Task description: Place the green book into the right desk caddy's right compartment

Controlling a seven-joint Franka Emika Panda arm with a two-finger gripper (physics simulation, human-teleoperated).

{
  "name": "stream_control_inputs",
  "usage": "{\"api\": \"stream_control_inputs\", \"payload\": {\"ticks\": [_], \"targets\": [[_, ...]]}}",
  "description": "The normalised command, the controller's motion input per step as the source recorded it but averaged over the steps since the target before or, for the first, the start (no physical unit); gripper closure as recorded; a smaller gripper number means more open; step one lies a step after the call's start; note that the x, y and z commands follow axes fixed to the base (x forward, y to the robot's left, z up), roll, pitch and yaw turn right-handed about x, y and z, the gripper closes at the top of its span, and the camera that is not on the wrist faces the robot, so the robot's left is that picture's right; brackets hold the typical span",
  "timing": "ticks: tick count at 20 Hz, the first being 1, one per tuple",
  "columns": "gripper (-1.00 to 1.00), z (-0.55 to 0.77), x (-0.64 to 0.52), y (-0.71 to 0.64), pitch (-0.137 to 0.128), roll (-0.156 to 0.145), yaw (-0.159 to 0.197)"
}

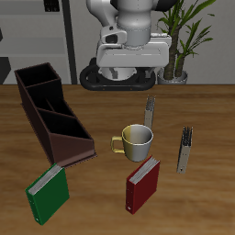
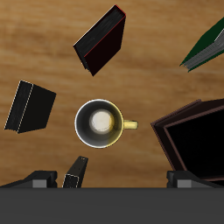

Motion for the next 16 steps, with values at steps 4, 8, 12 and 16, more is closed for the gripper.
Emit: {"api": "stream_control_inputs", "payload": {"ticks": [4, 8, 12, 16], "targets": [[-1.00, 0.16, 0.32, -0.42, -0.010, -0.027, -0.018], [-1.00, 0.19, 0.31, -0.46, -0.016, 0.009, 0.021], [-1.00, 0.18, 0.28, -0.42, -0.009, 0.011, 0.016], [-1.00, 0.10, 0.23, -0.32, -0.012, -0.019, -0.005]]}}
